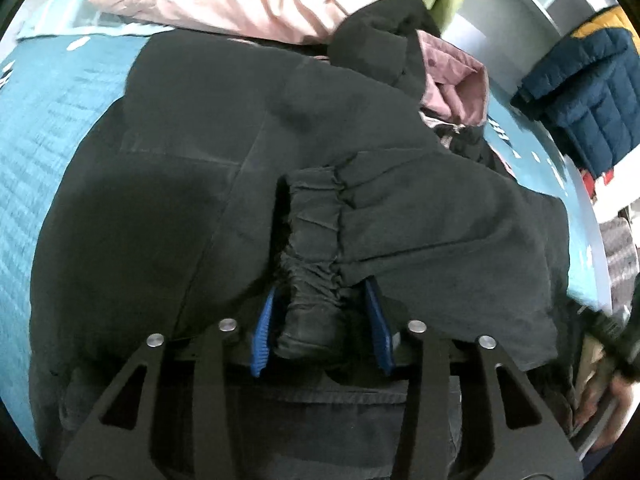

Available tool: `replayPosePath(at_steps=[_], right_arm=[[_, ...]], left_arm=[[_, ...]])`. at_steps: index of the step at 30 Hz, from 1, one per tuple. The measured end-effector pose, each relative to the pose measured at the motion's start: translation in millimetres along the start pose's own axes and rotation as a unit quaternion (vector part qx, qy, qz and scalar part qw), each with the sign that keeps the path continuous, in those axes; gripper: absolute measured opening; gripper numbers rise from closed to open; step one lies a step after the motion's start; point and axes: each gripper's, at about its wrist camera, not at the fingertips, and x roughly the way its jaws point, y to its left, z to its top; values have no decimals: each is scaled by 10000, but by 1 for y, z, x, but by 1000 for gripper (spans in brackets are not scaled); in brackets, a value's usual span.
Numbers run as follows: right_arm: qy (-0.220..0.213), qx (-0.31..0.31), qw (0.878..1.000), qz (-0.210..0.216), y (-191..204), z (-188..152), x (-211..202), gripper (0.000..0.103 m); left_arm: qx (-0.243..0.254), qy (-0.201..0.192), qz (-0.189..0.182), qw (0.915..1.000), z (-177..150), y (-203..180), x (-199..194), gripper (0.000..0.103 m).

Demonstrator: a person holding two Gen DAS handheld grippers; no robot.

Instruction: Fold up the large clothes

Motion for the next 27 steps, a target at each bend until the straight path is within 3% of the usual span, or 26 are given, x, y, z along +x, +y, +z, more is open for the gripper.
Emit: replayPosePath(at_steps=[2,5,9,12,15,18,20,23,25,27], right_arm=[[-231,128,9981,553,16,23,-8,64],[-149,405,9936,1048,37,62,13,64],[-152,391,9940,1014,68,126,61,64],[-9,699,9924,1008,71,162,96,64],[11,1033,9895,1008,66,191,123,64],[-141,1321,9850,1103,58,212,135,64],[-229,1465,9819,1180,52,226,141,64],[-18,1673,9768,1339,43,240,161,64],[105,1647,9778,1293,43,242,171,64],[206,1564,9798,1227,43,244,181,64]], left_arm=[[118,-5,-69,9999,0,3,-1,45],[343,-52,-129,9993,-3,-1,-5,47],[498,-200,-401,9978,-3,-5,-20,74],[428,-243,-757,9959,17,0,-31,77],[514,-423,-1102,9917,63,-5,-37,80],[666,-826,-914,9901,125,-13,-28,84],[833,-904,-584,9907,160,-18,-7,84],[729,-740,-368,9939,201,-18,33,84],[737,-331,-159,9966,221,-21,63,84],[693,-158,-173,9973,232,-23,84,83]])
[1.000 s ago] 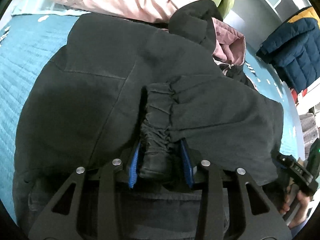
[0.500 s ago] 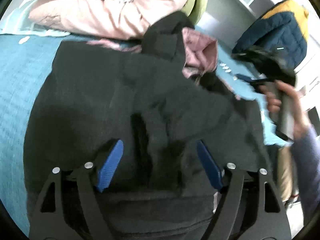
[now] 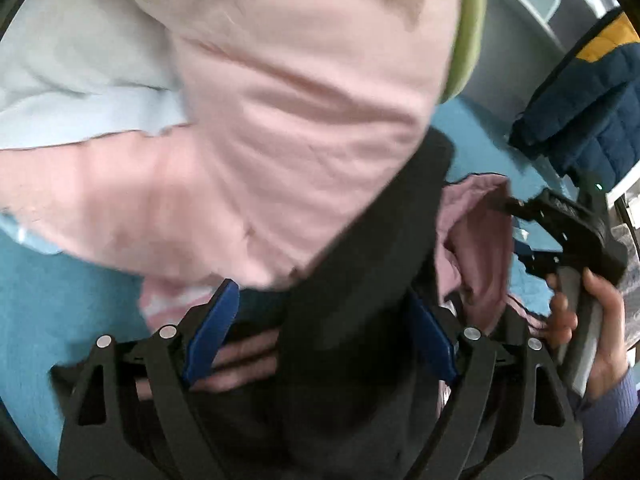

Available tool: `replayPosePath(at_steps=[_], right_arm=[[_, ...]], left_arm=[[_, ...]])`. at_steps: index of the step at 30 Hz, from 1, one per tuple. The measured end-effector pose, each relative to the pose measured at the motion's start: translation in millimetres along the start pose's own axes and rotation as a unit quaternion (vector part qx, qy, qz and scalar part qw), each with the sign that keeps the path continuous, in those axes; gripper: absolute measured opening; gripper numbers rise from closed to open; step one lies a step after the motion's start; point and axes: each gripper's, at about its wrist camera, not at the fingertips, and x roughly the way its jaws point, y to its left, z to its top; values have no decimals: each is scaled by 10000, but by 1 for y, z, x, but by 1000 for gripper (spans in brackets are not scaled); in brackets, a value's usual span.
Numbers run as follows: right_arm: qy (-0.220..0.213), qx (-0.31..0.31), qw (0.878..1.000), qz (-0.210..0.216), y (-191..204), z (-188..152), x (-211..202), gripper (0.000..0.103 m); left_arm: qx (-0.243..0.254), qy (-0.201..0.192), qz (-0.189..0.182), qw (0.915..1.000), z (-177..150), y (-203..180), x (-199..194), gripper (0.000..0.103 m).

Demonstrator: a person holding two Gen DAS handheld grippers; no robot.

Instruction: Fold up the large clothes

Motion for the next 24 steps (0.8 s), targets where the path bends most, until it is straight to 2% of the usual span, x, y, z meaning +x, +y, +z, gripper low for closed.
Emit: replayPosePath(at_steps=[1,2,3,4,5,6,7,8,12,15,16,21,23,24], right_arm=[[-2,-12,10000,-3,-1,0,2,64],[52,2,10000,55,-6,0,4,64],[134,14,9998,128,-8,-1,5,53],[188,-33,9997,175,-9,-2,6,25],[257,-140,9994,201,-10,-4,4,17],[271,-232,9992,200,-9,-6,3,7],[203,-427,9986,226,-7,-9,-4,5],[123,-588,9980,211,-5,-11,-12,5],[-201,-1189,9924,253,4,-33,-67,5],[-452,-1599,9857,284,11,-59,-112,5],[-502,-1648,9845,337,11,-66,-123,5],[-822,-2149,9726,339,12,-139,-197,5],[-859,-2265,9698,282,4,-173,-217,9],[-720,-2250,9713,265,-4,-193,-224,10]], left_arm=[[-46,159,-14,9999,4,0,12,81],[-111,260,37,9996,6,-1,19,68],[-86,312,47,9995,6,-3,21,51],[36,294,58,9995,5,-7,20,43],[157,208,140,9996,3,-12,16,37],[296,87,173,9994,-1,-19,9,26],[374,4,87,9993,-4,-23,2,17],[444,-175,2,9989,-9,-28,-10,13],[847,-668,-311,9937,-26,-48,-58,10],[1157,-883,-461,9883,-43,-58,-96,9],[1219,-887,-618,9866,-53,-59,-113,9],[1655,-1113,-861,9761,-107,-58,-173,9],[1774,-989,-894,9751,-135,-55,-181,9],[1799,-881,-896,9756,-143,-60,-175,9]])
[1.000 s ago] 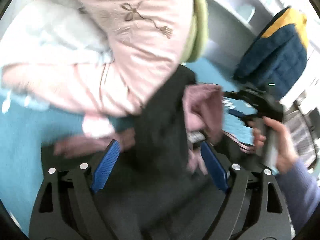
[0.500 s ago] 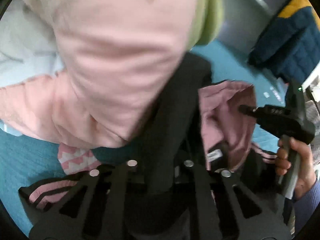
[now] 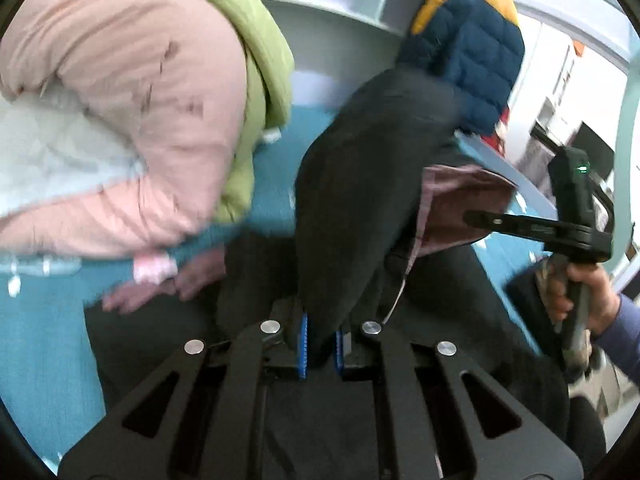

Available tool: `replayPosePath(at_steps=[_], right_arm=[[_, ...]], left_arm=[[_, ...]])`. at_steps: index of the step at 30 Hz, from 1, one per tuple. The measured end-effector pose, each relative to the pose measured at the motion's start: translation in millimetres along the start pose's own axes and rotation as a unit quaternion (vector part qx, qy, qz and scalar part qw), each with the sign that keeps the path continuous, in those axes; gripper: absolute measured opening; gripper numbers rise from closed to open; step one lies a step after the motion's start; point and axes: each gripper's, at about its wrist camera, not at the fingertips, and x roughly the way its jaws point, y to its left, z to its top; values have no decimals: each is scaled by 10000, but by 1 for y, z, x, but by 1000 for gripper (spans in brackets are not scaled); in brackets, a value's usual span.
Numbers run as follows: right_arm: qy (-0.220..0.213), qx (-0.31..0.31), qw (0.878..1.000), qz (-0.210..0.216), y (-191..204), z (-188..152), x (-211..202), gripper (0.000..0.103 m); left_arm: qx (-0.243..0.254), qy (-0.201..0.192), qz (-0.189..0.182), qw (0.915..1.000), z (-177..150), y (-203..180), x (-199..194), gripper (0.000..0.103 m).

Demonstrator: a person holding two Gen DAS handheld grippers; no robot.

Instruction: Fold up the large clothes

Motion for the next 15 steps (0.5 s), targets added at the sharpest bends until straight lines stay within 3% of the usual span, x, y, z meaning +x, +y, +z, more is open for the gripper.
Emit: replayPosePath(at_steps=[2,6,9,12,13,15], right_arm=[[270,99,9995,-137,-1,-40,-16,11],[386,508,9976,-256,-13,-78,-42,24],[136,908,9953,-300,-18,-82,-70,43],[-60,1345,9908,-134,-13,-71,-80,48],[2,1575,9875,-37,-10,-67,-77,55],[305,2054,9777,314,-11,-64,-64,58]], left_arm=[[91,229,88,9997,-27,-8,-1,9],[-3,468,206,9987,-71,-14,-4,9],[-73,487,277,9984,-83,-18,-5,10],[-174,424,344,9984,-90,-17,-5,10],[-186,366,378,9984,-90,-20,-10,11],[-104,334,481,9982,-96,-27,-19,13]])
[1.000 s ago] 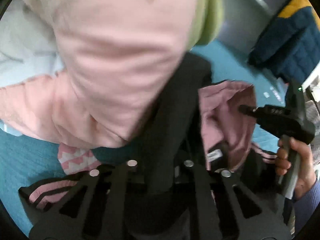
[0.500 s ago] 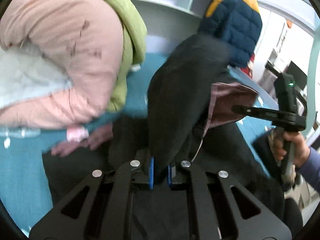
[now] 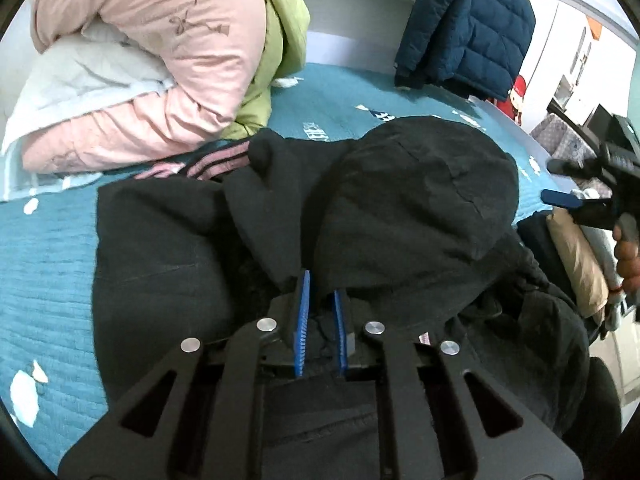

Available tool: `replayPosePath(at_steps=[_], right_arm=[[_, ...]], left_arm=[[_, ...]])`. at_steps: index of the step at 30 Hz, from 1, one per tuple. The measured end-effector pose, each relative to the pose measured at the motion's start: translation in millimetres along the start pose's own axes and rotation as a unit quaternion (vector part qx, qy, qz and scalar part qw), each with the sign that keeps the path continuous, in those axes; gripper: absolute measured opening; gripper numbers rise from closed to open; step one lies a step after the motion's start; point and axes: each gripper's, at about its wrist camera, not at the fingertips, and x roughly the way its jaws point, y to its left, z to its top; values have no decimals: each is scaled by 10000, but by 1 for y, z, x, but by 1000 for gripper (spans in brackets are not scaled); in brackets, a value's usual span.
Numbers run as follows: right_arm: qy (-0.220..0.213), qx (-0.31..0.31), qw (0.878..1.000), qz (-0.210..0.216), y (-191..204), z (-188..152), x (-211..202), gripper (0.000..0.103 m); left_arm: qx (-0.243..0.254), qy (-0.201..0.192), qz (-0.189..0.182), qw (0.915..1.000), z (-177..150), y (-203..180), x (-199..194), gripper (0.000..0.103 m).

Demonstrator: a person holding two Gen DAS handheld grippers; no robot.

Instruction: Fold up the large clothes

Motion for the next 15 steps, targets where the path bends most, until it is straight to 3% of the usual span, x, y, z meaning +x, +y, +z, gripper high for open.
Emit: replayPosePath(at_steps=[2,4,5,8,9,10,12,15], right_arm=[[464,610,9968,207,-2,3,32,59],[696,1091,9905,473,-5,2,59,59],[732,1512,9836,659,-10,2,72,60],[651,2061,9663,1400,-15,0,98,59],[592,2023,9677,1380,-13,-1,101,45],[515,1913,9711,1332,-10,-2,104,13],[365,1761,9766,1183,-6,-7,103,10],[157,1199,9878,979,5,-20,84,9]], left_arm=[[-48,14,12,10000,-3,0,-4,16],[-154,-38,-79,9998,-4,-2,-13,26],[-206,-62,-132,9997,-5,-1,-16,33],[-286,-101,-160,9994,-6,-3,-27,35],[-304,-123,-168,9993,-5,-5,-31,37],[-312,-160,-168,9992,-4,-5,-34,39],[-372,-267,-60,9989,2,-6,-44,50],[-557,-474,-75,9973,15,-8,-59,52]])
